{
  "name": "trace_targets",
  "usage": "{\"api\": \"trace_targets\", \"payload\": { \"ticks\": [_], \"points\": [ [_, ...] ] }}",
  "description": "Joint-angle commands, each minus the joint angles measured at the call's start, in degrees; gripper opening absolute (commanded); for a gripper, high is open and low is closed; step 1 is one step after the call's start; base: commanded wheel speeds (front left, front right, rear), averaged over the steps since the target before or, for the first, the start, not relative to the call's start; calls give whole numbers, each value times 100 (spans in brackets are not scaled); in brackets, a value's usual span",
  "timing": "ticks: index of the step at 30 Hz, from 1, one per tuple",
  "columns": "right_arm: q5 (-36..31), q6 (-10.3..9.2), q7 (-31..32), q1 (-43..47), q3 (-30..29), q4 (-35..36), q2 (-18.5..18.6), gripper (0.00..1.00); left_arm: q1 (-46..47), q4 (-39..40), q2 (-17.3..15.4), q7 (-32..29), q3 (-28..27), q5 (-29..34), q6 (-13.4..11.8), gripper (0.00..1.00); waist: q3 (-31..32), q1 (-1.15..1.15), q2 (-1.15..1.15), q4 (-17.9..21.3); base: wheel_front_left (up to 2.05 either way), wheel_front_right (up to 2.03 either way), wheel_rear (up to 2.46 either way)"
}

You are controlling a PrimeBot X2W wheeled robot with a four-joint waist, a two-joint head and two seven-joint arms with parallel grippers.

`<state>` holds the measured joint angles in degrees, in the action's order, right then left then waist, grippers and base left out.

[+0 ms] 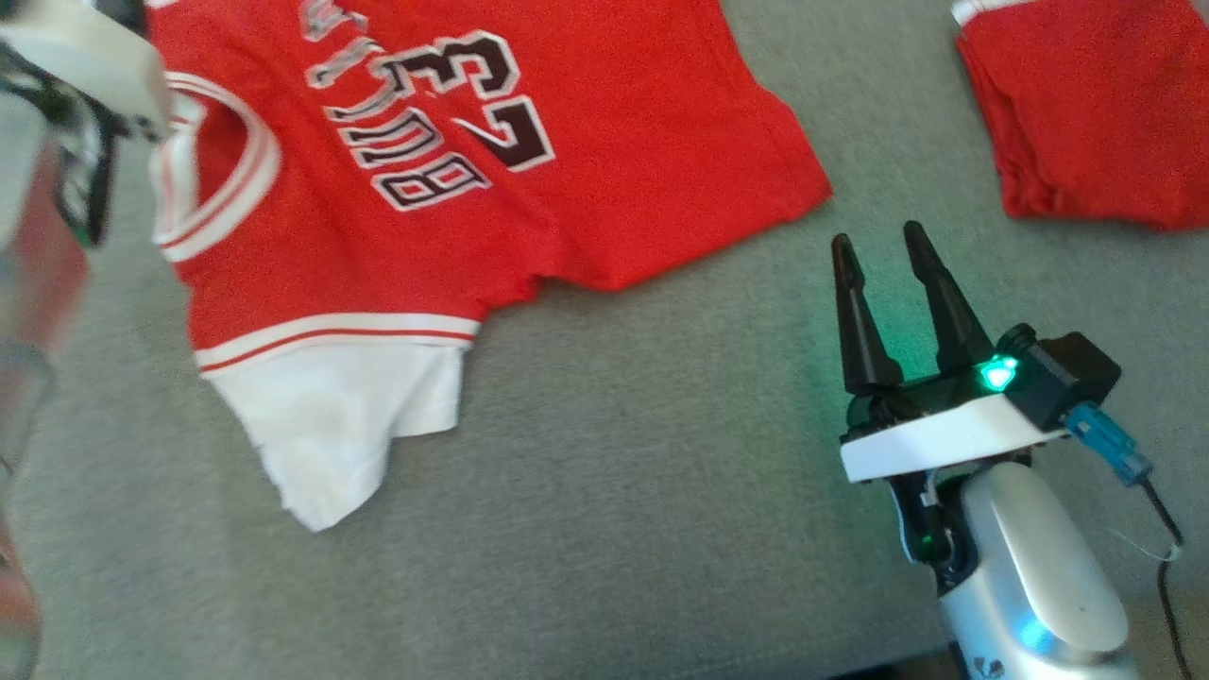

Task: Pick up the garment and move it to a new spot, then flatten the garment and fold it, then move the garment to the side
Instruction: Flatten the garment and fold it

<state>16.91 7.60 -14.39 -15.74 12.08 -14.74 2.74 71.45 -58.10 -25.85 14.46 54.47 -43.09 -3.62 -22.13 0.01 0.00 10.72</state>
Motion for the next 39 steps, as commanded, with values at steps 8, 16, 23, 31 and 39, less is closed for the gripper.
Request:
{"api": "trace_targets", "payload": {
  "ticks": [8,16,23,31,39],
  "points": [
    [-172,-11,-61,259,-362,66,14,100,-1531,1798,-145,52,-1377,276,-337,100,969,-1,0,-936,0,0,0],
    [-294,-11,-61,538,-684,31,14,100,-3697,3367,162,53,-2248,838,-685,100,1433,-1,0,-1363,0,0,0],
    [-234,-11,-61,685,-560,5,14,100,-4985,3880,420,53,-2588,998,-616,100,1553,-1,0,-1421,0,0,0],
    [-230,-11,-61,591,-386,0,14,100,-4938,3464,471,-161,-2452,989,-209,100,1337,-1,0,-1143,0,0,0],
    [-210,-11,-61,509,-286,21,14,100,-4385,2529,557,-792,-2288,839,106,100,944,-1,0,-752,0,0,0]
  ]
}}
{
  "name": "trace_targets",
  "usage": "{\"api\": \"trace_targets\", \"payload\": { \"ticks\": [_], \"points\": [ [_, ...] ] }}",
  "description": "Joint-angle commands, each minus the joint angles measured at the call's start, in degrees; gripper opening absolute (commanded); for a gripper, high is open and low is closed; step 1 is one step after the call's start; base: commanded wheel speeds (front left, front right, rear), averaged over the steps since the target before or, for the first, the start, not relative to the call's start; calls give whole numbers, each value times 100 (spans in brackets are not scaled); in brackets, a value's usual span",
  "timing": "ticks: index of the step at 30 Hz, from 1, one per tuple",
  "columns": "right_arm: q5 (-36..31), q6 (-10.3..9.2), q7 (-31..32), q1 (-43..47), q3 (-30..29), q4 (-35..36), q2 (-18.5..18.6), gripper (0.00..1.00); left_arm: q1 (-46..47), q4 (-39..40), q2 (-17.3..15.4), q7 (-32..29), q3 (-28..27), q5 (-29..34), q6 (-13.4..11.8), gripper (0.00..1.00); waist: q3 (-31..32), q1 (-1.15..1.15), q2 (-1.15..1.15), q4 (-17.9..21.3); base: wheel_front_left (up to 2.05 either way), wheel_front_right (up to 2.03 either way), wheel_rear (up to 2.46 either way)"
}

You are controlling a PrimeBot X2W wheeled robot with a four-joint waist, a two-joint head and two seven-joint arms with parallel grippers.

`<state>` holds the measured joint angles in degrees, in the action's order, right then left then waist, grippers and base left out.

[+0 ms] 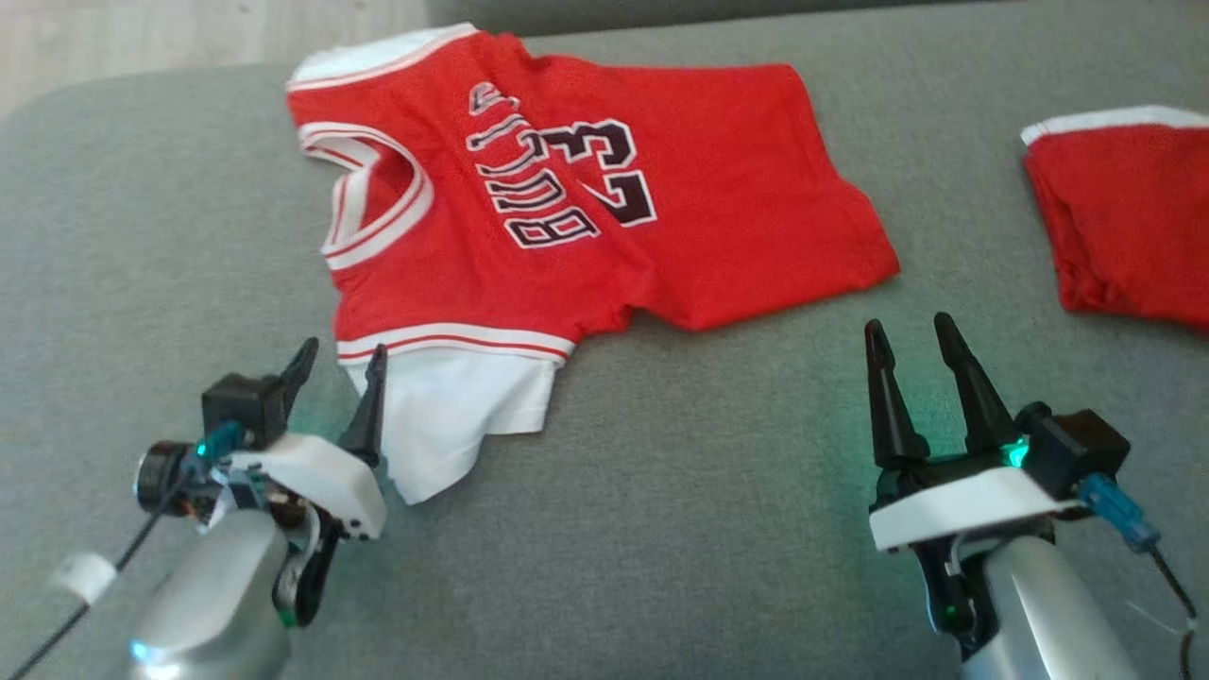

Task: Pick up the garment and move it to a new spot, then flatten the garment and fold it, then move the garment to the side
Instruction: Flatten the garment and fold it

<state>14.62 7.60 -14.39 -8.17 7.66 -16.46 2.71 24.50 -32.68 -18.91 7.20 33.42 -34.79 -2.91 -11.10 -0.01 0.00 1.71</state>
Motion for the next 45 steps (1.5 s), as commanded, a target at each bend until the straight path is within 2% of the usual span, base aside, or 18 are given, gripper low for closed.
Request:
{"api": "trace_targets", "payload": {
  "ticks": [1,7,12,13,14,15,20,30,36,44,45],
  "points": [
    [20,-11,-61,-258,165,204,17,100,369,-138,-130,-135,-176,0,33,100,-210,1,0,195,0,0,0],
    [46,-11,-61,-329,160,254,17,100,682,-729,-112,-194,-240,-2,-94,100,-396,1,0,336,0,0,0],
    [5,-11,-61,-353,171,237,17,100,954,-1167,-15,-267,-189,-50,89,100,-491,1,0,395,0,0,0],
    [1,-11,-61,-369,175,238,17,100,1001,-1254,-9,-292,-172,-50,124,86,-497,1,0,410,0,0,0],
    [2,-11,-61,-386,168,244,17,100,1055,-1343,-13,-315,-150,-38,152,49,-504,1,0,422,0,0,0],
    [7,-11,-61,-402,165,250,17,100,1124,-1427,-38,-315,-112,6,178,1,-513,1,0,435,0,0,0],
    [0,-11,-61,-453,190,258,17,100,1512,-1750,-100,-175,-50,118,293,0,-547,1,0,475,0,0,0],
    [-42,-11,-61,-488,184,263,17,100,2445,-2282,-278,365,-13,390,289,0,-595,1,0,464,0,0,0],
    [-103,-11,-61,-502,212,248,17,100,2747,-2567,-186,612,-9,418,397,0,-573,1,0,375,0,0,0],
    [-128,-11,-61,-466,171,215,17,100,2704,-2715,-19,757,4,438,551,0,-509,1,0,220,0,0,0],
    [-137,-11,-61,-460,173,204,17,100,2693,-2714,-2,763,14,450,583,40,-496,1,0,197,0,0,0]
  ]
}}
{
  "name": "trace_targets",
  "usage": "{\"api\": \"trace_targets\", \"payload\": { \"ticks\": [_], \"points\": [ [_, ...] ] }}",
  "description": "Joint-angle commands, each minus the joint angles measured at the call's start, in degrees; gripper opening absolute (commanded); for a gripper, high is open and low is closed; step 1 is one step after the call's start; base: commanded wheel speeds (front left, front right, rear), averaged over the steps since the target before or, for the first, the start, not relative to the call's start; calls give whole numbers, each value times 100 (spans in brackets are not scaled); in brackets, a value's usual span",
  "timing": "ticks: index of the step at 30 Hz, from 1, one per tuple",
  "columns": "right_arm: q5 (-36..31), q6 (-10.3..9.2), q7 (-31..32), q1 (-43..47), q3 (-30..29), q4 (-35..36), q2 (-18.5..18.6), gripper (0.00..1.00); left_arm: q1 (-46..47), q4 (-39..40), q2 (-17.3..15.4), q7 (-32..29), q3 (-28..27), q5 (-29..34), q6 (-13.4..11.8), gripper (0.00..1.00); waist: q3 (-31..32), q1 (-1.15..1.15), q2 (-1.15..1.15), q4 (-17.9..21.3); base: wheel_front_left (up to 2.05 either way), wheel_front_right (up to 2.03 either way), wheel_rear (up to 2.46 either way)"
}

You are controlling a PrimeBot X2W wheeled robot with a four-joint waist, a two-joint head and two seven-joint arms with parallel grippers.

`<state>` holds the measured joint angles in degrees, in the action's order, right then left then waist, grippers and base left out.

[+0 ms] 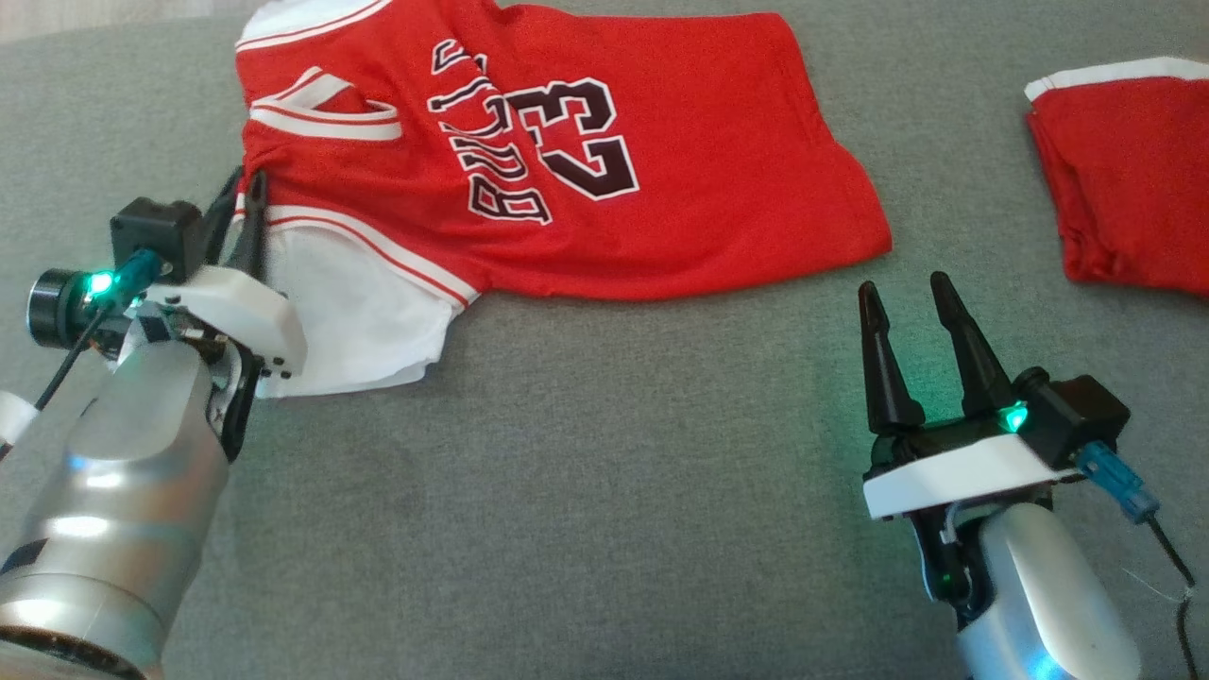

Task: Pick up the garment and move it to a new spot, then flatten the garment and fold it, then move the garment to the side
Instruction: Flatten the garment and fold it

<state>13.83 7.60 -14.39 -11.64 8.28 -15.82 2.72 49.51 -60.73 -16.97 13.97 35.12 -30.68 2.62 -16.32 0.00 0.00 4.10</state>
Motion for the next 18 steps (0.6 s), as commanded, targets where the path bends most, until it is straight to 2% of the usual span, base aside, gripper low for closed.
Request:
{"api": "trace_targets", "payload": {
  "ticks": [1,9,18],
  "points": [
    [-59,-11,-61,-113,115,132,16,100,183,84,-184,91,-157,45,40,100,38,0,0,-62,0,0,0],
    [-6,-11,-61,-41,94,87,16,100,-126,377,-111,101,-282,161,-182,100,343,0,0,-303,0,0,0],
    [47,-11,-61,235,-123,87,16,100,-1566,2209,64,102,-927,352,-707,100,911,0,0,-709,0,0,0]
  ]
}}
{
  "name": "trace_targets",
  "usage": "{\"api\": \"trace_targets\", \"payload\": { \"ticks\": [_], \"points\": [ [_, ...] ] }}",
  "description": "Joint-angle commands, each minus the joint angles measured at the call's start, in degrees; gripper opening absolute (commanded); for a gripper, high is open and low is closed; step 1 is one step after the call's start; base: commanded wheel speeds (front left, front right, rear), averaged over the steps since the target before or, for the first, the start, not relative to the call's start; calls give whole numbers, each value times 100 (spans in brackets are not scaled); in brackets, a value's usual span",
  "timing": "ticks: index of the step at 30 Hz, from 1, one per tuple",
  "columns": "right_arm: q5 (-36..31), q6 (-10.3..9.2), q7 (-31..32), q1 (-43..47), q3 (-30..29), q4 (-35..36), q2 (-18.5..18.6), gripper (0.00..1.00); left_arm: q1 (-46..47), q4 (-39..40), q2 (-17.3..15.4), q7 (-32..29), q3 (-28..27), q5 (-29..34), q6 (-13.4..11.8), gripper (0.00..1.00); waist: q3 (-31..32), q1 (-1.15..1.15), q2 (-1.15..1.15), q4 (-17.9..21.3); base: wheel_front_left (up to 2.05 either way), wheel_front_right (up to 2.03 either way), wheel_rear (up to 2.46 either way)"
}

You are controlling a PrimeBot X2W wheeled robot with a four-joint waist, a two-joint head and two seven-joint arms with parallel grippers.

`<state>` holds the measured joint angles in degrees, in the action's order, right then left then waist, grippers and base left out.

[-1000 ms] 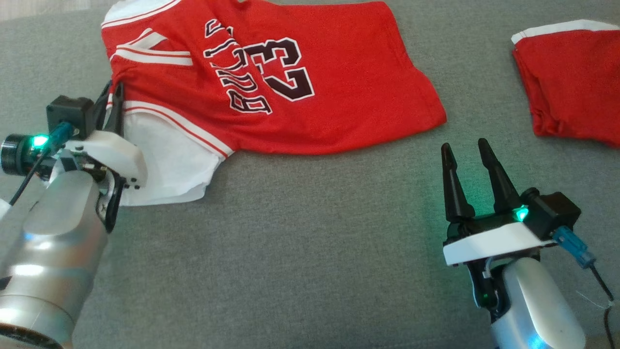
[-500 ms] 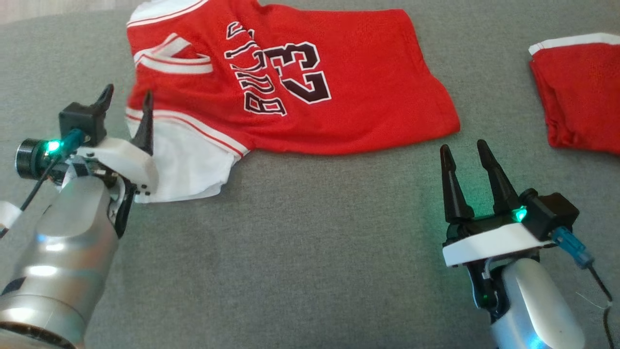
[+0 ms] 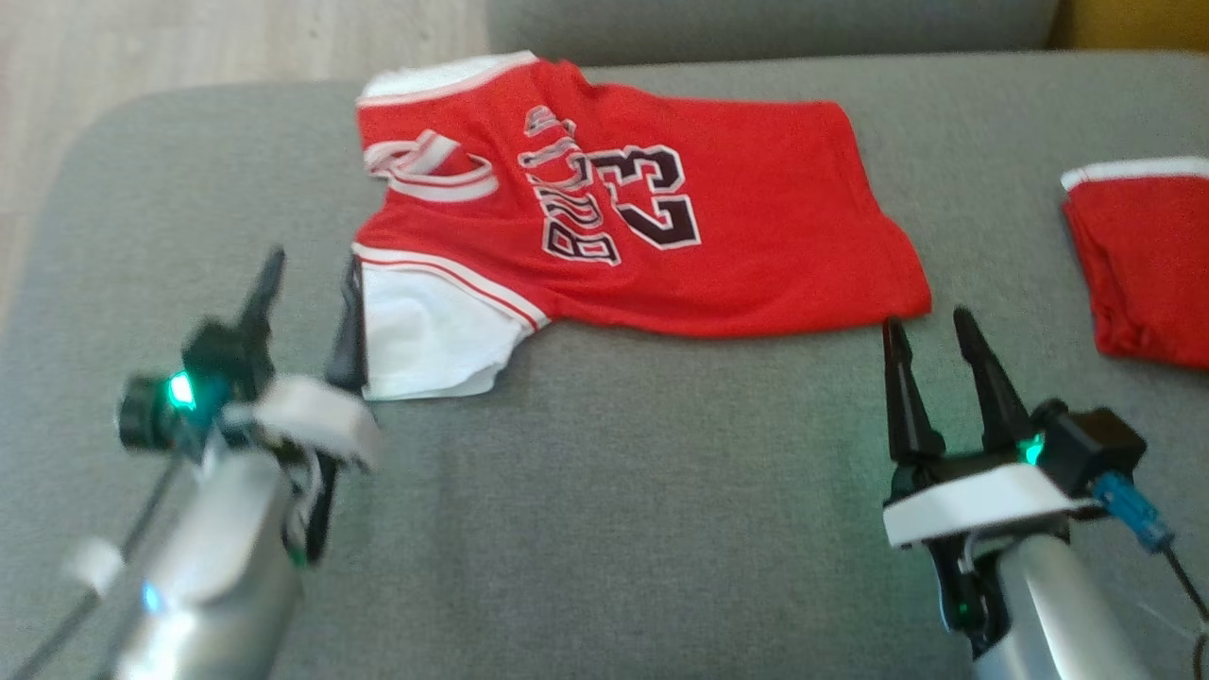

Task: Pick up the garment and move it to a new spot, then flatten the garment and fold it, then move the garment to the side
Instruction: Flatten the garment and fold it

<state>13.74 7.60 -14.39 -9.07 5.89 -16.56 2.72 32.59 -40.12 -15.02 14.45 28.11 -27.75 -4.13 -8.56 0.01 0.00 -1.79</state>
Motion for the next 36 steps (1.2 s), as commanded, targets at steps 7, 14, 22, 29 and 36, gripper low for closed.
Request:
{"api": "trace_targets", "payload": {
  "ticks": [7,14,22,29,36],
  "points": [
    [85,-11,-61,74,115,199,16,100,-1167,1419,38,54,-728,250,-338,100,199,-1,0,-186,0,0,0],
    [81,-11,-61,38,180,210,16,100,-1406,1482,131,54,-845,302,-237,100,110,-1,0,-93,0,0,0],
    [63,-11,-61,-31,251,253,16,100,-990,753,132,-123,-818,201,-84,100,-172,-1,0,164,0,0,0],
    [39,-11,-61,-80,269,259,16,100,-686,61,117,-357,-737,145,75,100,-321,-1,0,326,0,0,0],
    [80,-11,-61,-101,310,275,16,100,-496,-415,13,-229,-846,198,-201,100,-387,-1,0,439,0,0,0]
  ]
}}
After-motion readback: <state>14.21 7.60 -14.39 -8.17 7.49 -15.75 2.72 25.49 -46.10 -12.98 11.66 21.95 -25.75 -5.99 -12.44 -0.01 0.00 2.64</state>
